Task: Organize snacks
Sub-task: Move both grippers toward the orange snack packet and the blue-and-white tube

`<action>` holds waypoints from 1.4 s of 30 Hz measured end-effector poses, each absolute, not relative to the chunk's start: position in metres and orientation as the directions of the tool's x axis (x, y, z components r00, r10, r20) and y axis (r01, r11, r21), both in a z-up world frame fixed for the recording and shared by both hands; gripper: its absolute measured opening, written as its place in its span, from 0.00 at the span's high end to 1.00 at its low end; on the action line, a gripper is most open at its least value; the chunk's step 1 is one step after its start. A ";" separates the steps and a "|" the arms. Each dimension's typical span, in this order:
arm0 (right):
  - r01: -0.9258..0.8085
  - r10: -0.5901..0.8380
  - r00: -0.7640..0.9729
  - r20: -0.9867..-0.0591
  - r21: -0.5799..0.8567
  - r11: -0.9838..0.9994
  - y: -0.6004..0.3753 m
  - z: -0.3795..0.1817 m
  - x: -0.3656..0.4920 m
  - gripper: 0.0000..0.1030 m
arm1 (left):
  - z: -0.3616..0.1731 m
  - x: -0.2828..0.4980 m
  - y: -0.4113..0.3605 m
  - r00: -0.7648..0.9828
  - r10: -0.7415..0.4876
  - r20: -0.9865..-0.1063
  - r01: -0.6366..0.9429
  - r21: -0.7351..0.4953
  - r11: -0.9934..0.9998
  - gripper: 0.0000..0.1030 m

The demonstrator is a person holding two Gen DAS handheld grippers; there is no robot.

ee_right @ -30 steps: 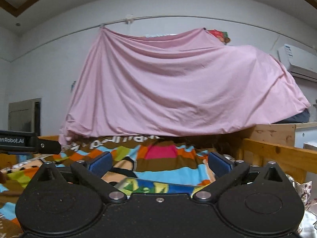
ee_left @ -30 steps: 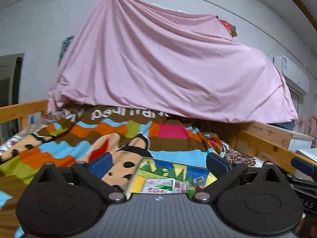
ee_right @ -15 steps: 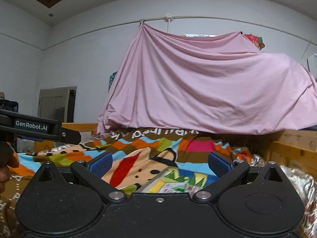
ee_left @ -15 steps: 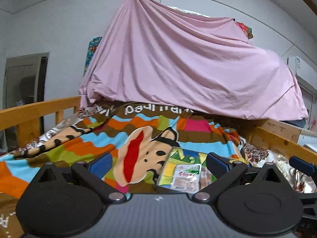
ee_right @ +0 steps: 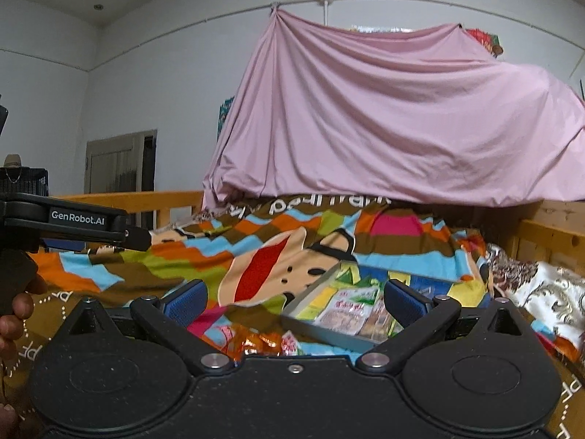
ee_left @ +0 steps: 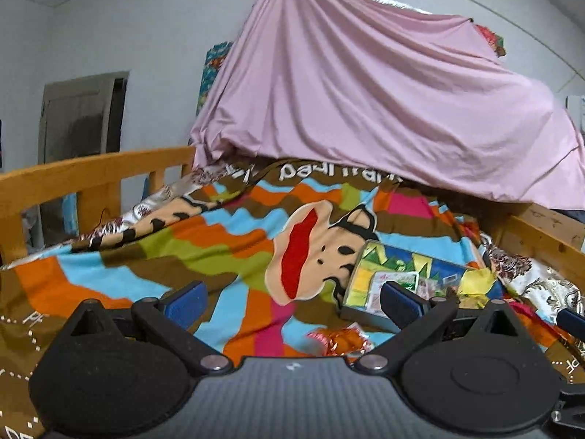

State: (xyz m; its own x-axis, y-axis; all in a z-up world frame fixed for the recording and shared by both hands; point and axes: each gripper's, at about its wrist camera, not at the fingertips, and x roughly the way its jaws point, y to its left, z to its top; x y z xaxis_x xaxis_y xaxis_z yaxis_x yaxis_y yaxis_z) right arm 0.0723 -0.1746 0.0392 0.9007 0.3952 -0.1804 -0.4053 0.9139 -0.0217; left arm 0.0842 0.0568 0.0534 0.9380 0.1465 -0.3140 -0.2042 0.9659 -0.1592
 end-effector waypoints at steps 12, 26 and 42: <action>-0.376 0.368 0.872 -0.322 0.038 0.926 -0.167 0.012 0.100 0.01 | 0.024 0.098 0.070 0.905 0.172 -0.390 -0.238 -0.126 0.963 0.00; -0.399 0.346 0.828 -0.441 -0.032 0.916 -0.126 -0.034 0.133 0.01 | -0.008 0.123 0.073 0.866 0.172 -0.470 -0.253 -0.114 0.961 0.00; -0.402 0.329 0.804 -0.495 -0.046 0.914 -0.100 -0.058 0.167 0.01 | -0.023 0.148 0.081 0.845 0.194 -0.498 -0.287 -0.117 0.951 0.00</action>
